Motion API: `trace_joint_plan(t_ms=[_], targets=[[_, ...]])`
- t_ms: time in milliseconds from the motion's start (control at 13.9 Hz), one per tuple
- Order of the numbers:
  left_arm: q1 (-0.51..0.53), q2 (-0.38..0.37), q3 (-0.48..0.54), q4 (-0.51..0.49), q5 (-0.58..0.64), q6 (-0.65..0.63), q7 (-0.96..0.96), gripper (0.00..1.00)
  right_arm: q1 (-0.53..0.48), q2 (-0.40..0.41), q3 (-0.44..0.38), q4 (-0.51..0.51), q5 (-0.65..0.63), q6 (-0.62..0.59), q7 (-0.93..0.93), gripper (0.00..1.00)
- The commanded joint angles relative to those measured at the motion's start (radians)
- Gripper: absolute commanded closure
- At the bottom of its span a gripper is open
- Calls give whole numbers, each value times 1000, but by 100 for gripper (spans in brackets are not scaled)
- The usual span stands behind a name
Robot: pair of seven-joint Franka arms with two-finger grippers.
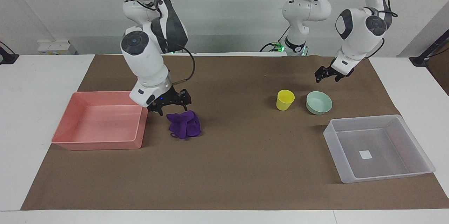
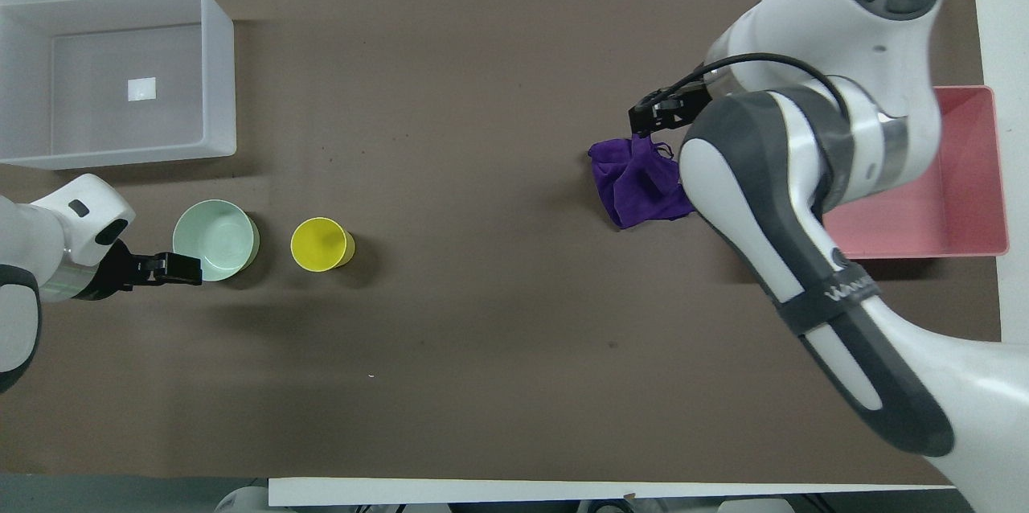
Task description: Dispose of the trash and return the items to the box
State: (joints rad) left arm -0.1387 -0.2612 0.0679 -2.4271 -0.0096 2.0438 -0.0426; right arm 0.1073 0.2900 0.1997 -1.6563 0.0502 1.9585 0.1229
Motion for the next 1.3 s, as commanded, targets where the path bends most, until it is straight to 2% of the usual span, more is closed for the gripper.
trace_joint_plan(t_ms=[0, 144, 360, 432, 505, 577, 649, 793, 865, 1009, 1153, 1225], targets=[[2, 52, 0, -46, 0, 111, -8, 0, 26, 63, 6, 6, -50, 54, 11, 0], [2, 98, 0, -46, -1, 128, 1, 0, 46, 107, 6, -14, -87, 97, 36, 0], [2, 143, 0, -50, -1, 219, 3, 3, 46, 107, 6, -130, -87, 204, 37, 0], [2, 158, 0, -52, 0, 233, 0, 24, 48, 106, 6, -155, -87, 229, 37, 0], [4, 161, 0, -53, -1, 236, 3, 73, 48, 106, 6, -177, -88, 237, 35, 1], [10, 161, 0, -52, -1, 236, 22, 96, 46, 104, 6, -180, -89, 224, 32, 6], [24, 161, 0, -49, 0, 237, 39, 100, 40, 103, 6, -181, -87, 218, 29, 22], [25, 171, 0, -33, -1, 237, 41, 100, 40, 100, 6, -194, -87, 201, 30, 65], [25, 177, 0, -23, -1, 233, 41, 100, 38, 98, 6, -194, -88, 186, 30, 79], [25, 180, 0, -3, -1, 219, 41, 100, 37, 95, 6, -189, -87, 152, 38, 98], [25, 187, 0, 22, -1, 191, 40, 100, 31, 89, 6, -177, -87, 123, 32, 100], [25, 185, 0, 64, -1, 135, 40, 100, 16, 71, 6, -168, -87, 112, 29, 100]])
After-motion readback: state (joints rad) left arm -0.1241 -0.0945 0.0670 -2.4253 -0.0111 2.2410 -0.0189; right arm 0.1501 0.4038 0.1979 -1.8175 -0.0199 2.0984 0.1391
